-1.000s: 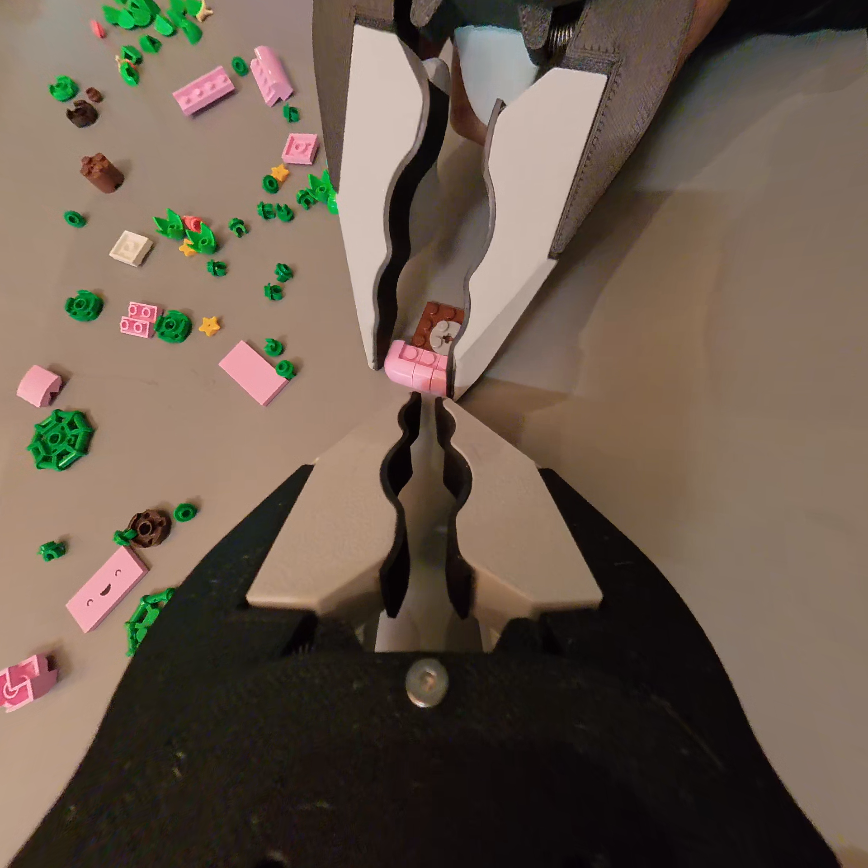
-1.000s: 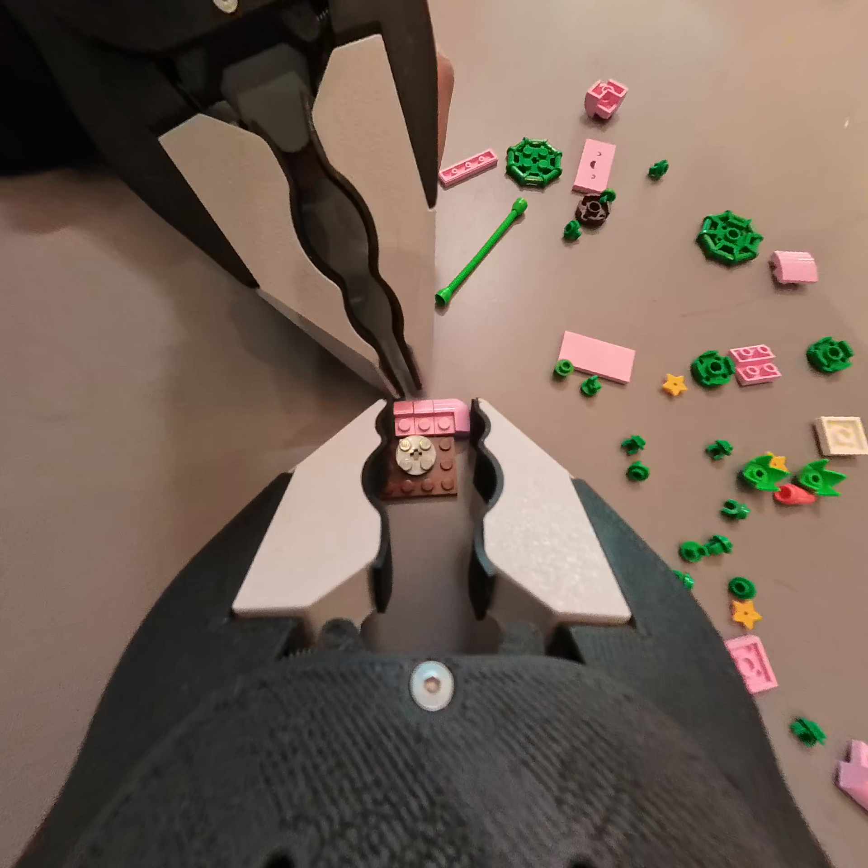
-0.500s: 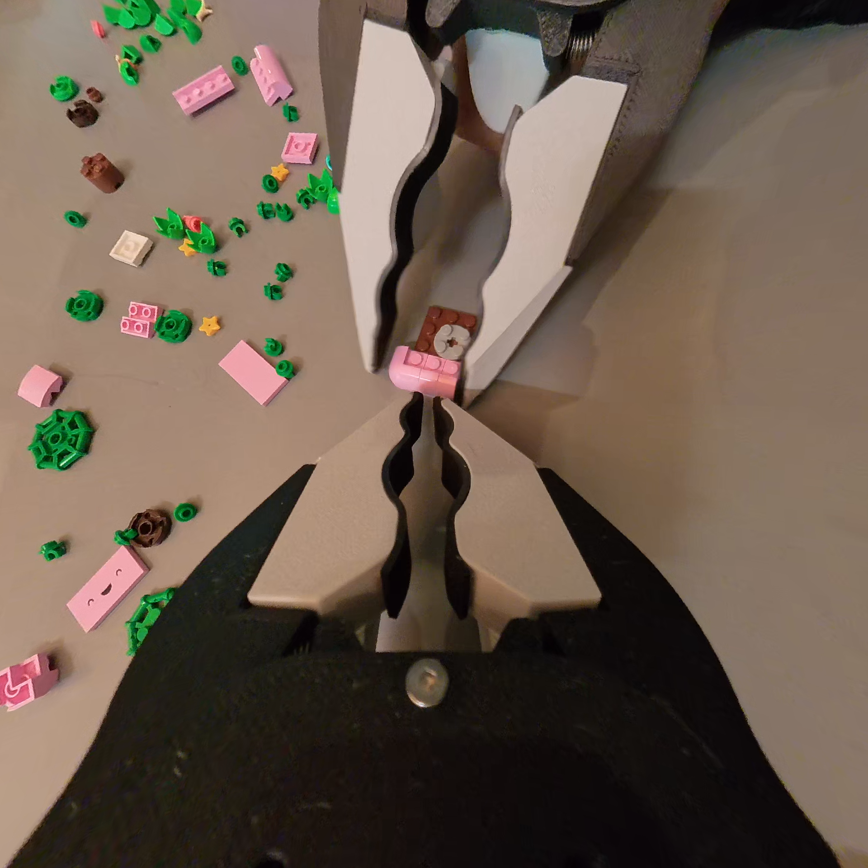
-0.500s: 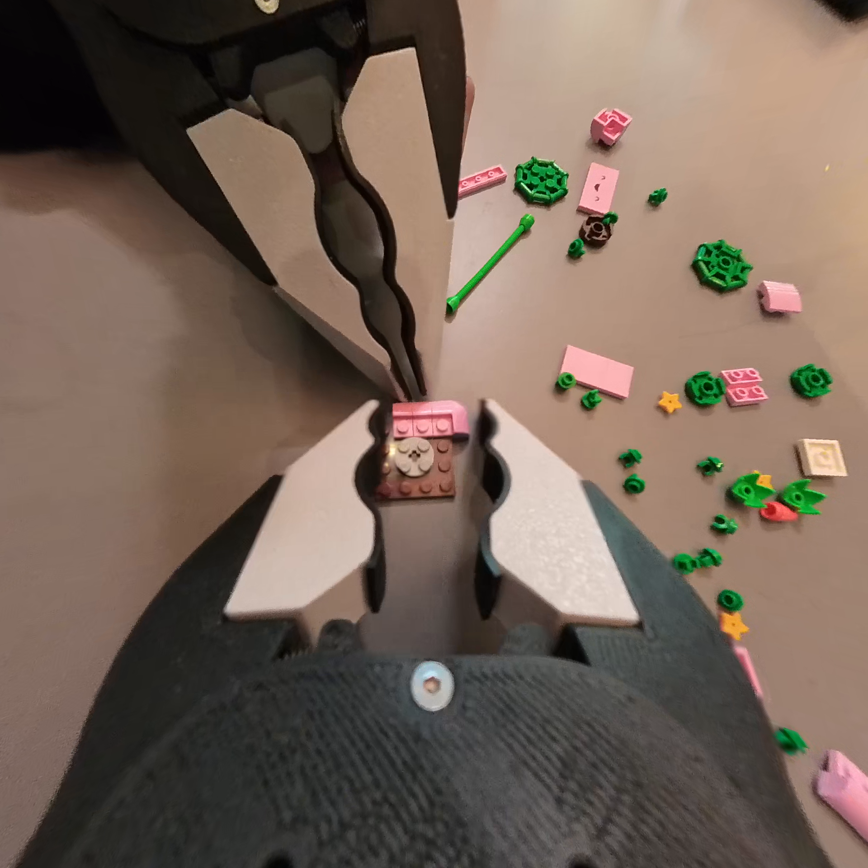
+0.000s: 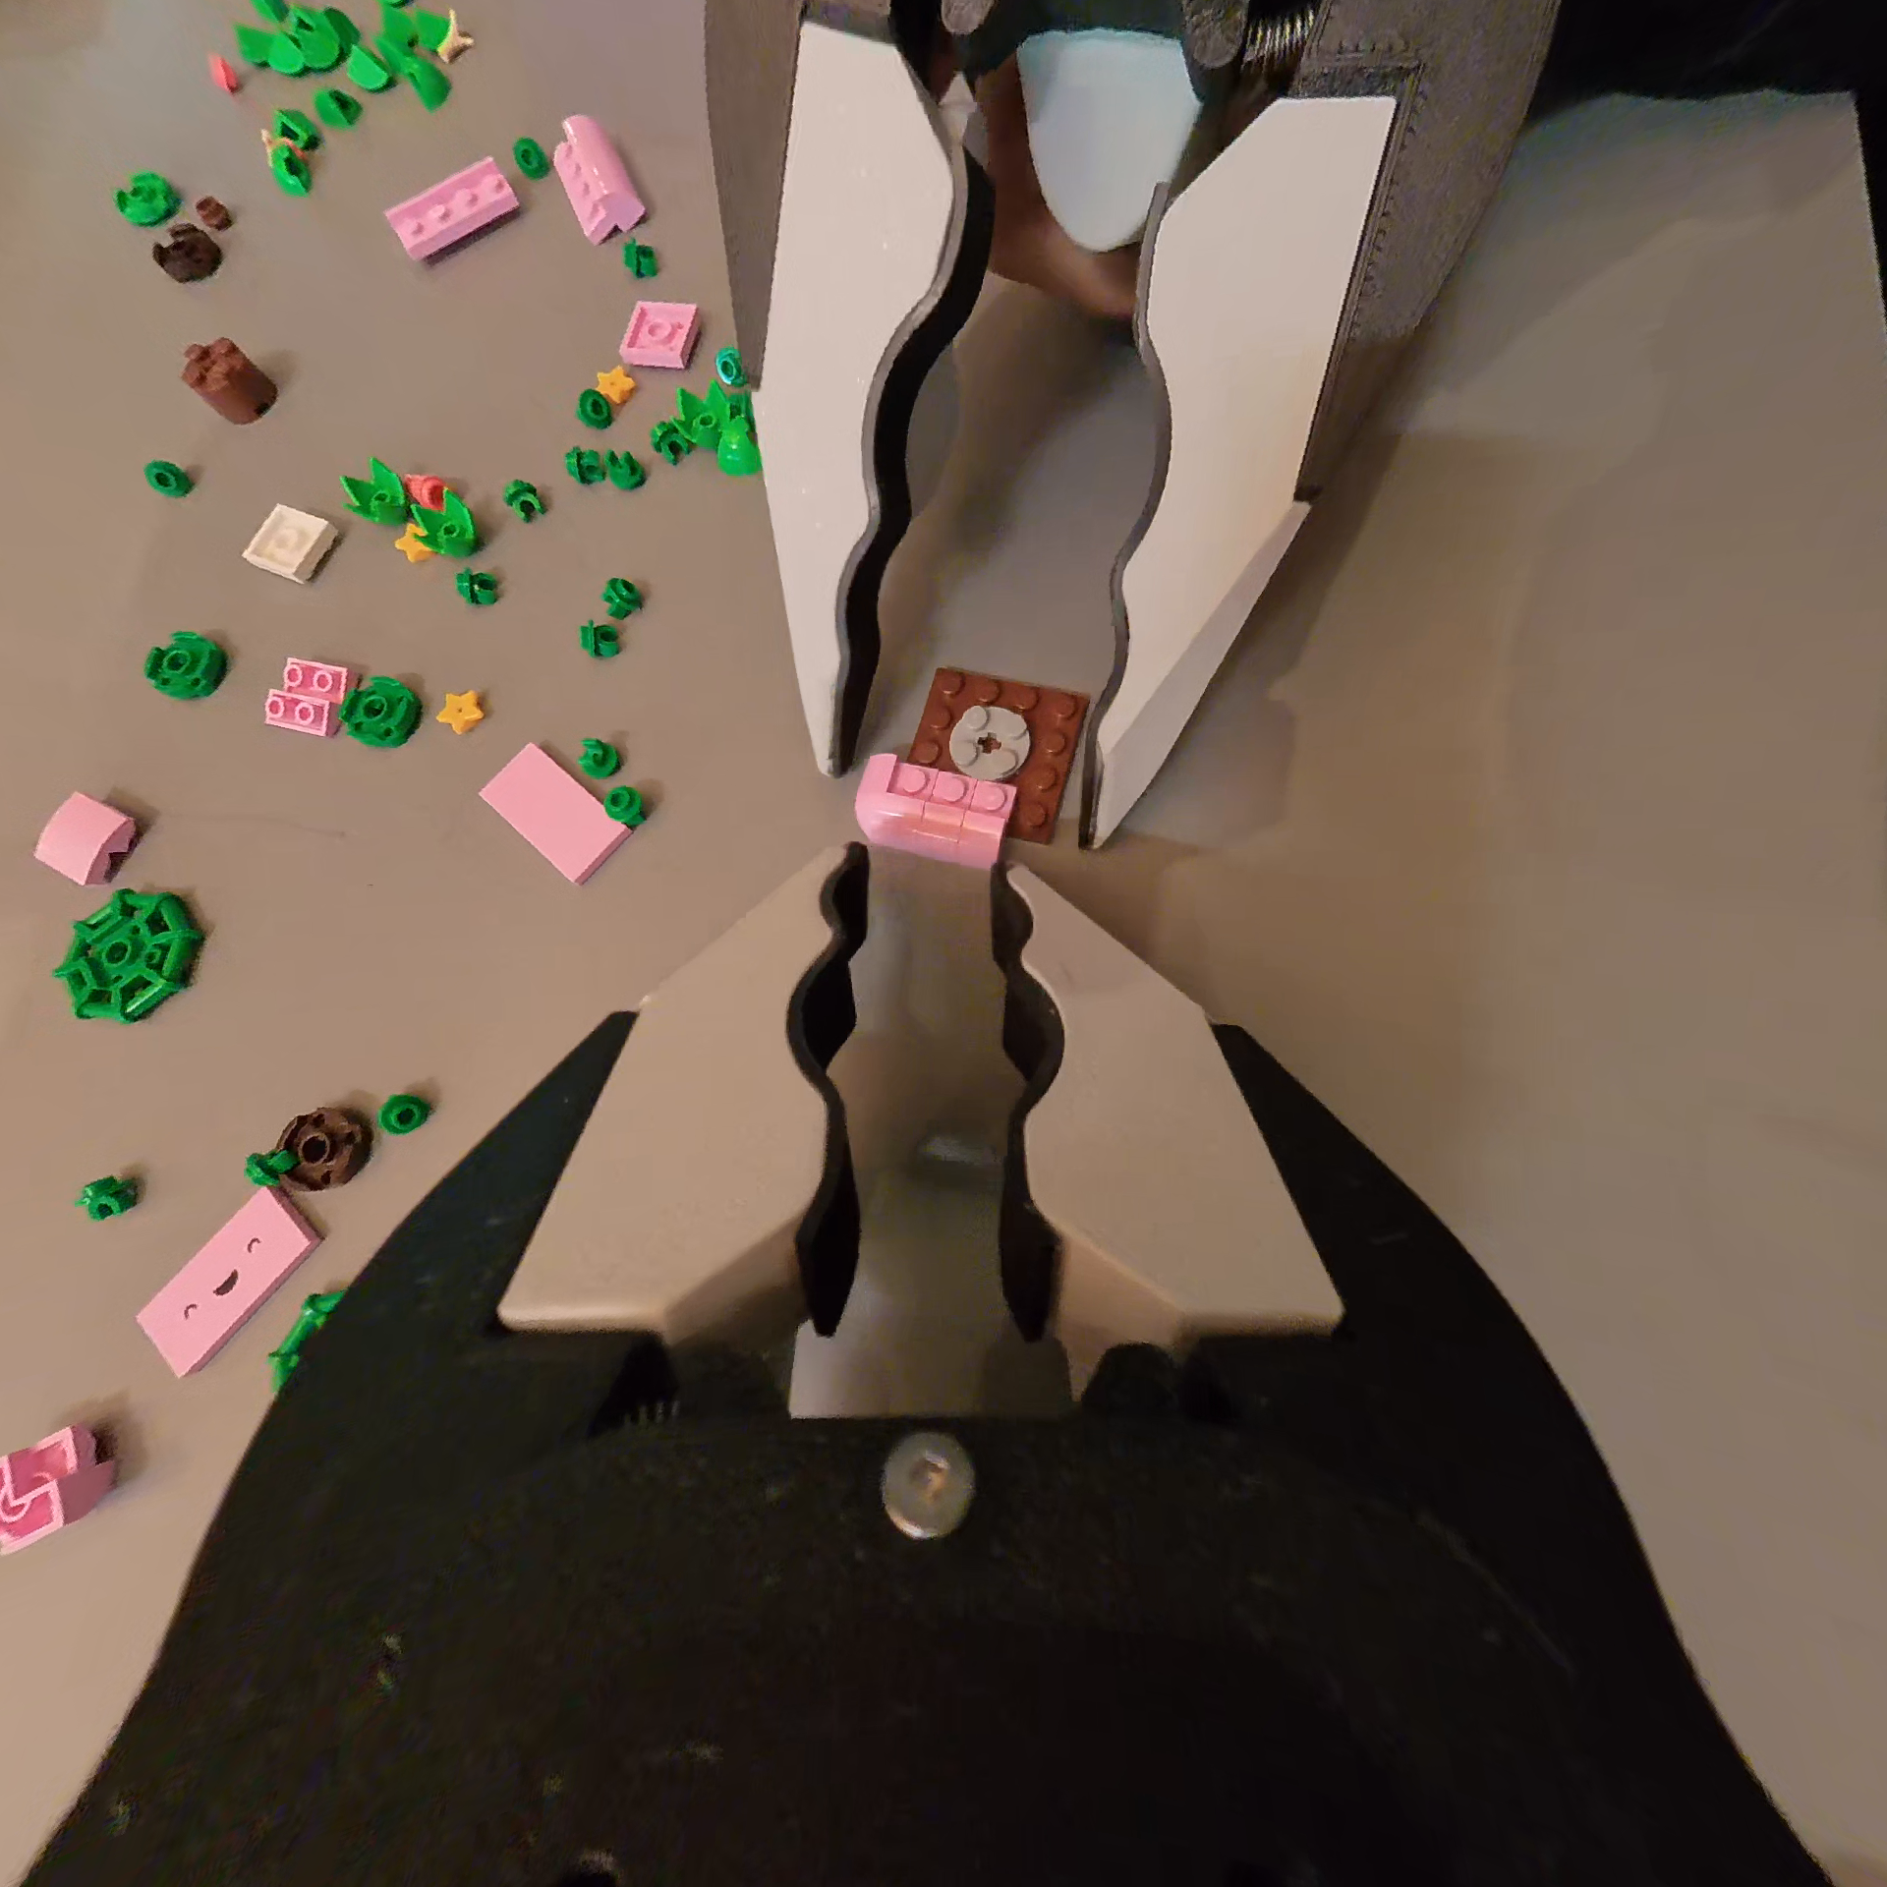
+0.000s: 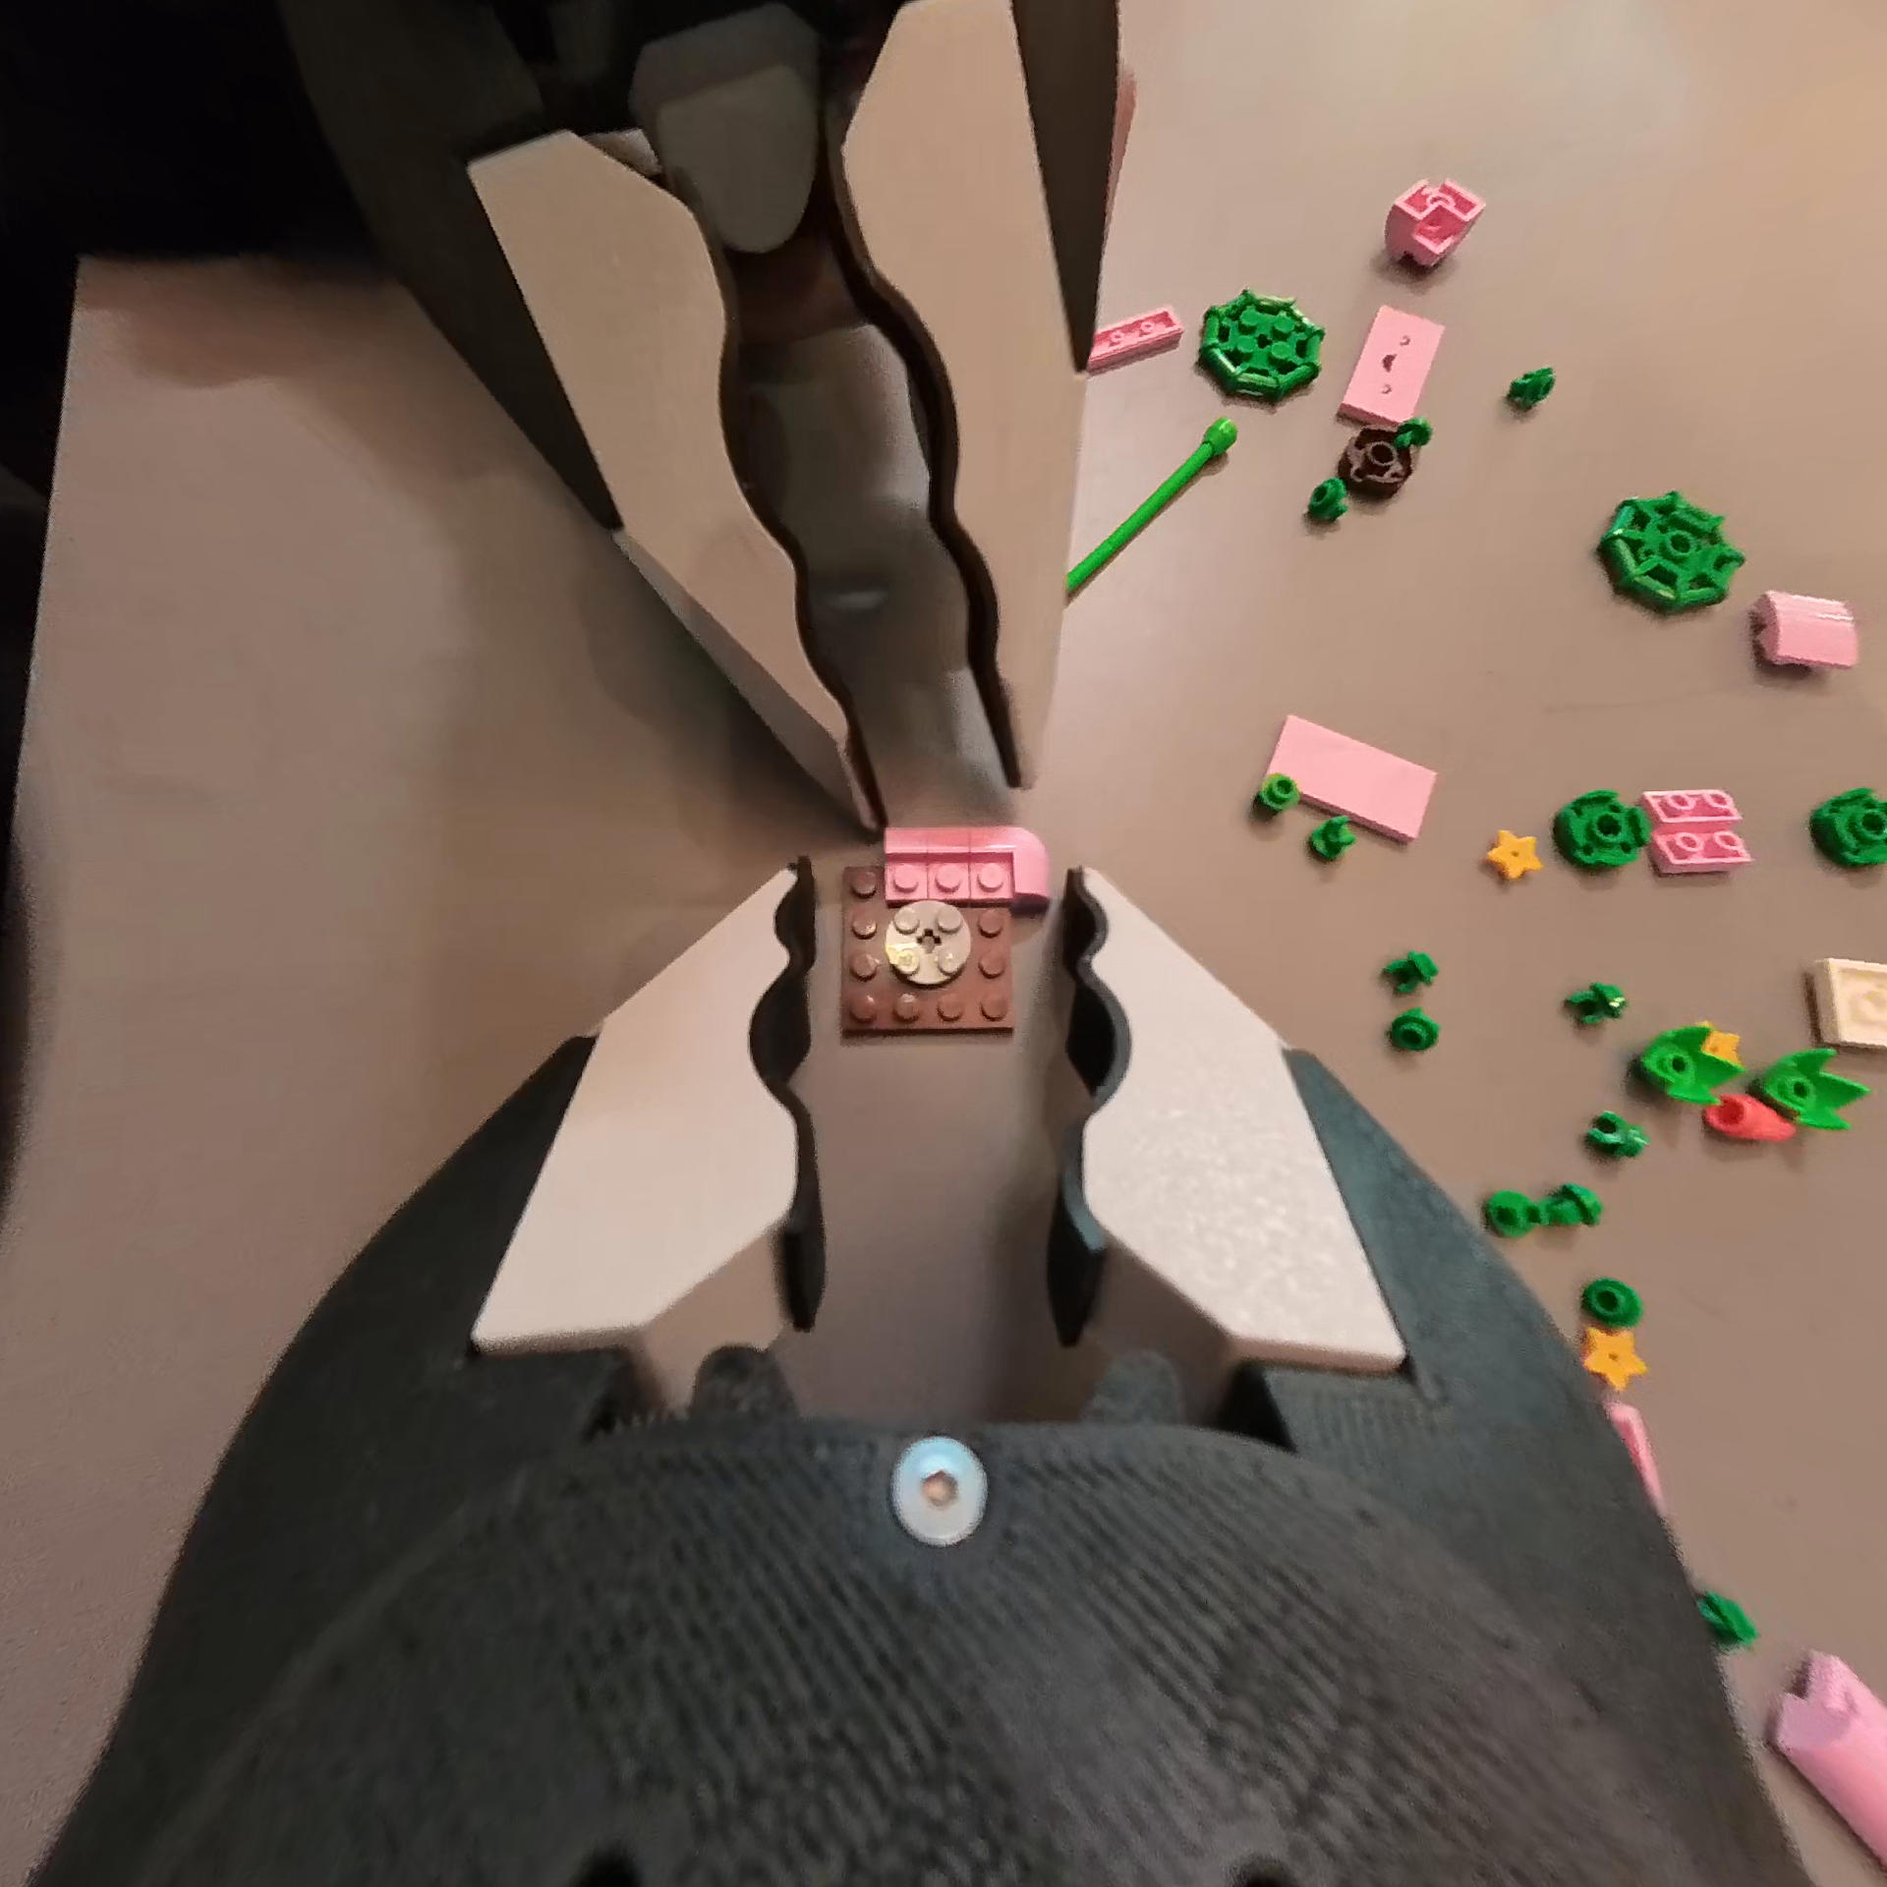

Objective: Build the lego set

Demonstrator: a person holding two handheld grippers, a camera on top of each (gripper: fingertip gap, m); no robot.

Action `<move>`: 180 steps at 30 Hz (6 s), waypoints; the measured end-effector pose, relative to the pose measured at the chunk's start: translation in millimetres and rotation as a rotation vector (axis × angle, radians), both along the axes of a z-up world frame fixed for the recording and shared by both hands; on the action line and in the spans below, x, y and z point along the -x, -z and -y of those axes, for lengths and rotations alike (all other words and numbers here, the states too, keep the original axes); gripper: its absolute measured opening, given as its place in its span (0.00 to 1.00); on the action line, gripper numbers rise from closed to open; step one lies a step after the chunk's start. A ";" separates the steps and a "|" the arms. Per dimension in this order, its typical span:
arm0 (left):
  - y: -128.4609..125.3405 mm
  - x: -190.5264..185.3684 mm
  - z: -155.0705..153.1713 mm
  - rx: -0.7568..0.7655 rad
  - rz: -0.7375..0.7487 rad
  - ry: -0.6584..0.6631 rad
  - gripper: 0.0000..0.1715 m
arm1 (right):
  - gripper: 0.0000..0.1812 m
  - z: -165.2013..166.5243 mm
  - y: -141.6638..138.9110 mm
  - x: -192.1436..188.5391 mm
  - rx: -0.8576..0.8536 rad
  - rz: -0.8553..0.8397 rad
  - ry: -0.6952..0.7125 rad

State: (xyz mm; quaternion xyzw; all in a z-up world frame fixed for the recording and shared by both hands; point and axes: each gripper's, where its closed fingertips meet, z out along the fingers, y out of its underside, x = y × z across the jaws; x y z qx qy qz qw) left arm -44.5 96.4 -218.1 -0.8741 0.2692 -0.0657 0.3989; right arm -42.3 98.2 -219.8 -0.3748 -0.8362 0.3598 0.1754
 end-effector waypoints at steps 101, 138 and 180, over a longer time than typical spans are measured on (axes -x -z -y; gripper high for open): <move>5.8 -15.2 10.9 0.041 -0.004 0.106 0.14 | 0.00 15.0 -6.6 -8.9 0.145 0.046 -0.025; 5.9 -11.8 9.1 0.053 0.010 0.080 0.11 | 0.21 10.6 -0.3 -6.4 0.016 -0.026 -0.079; 4.2 -14.9 8.9 0.067 0.055 0.078 0.13 | 0.26 12.0 0.5 -9.1 0.029 -0.004 -0.078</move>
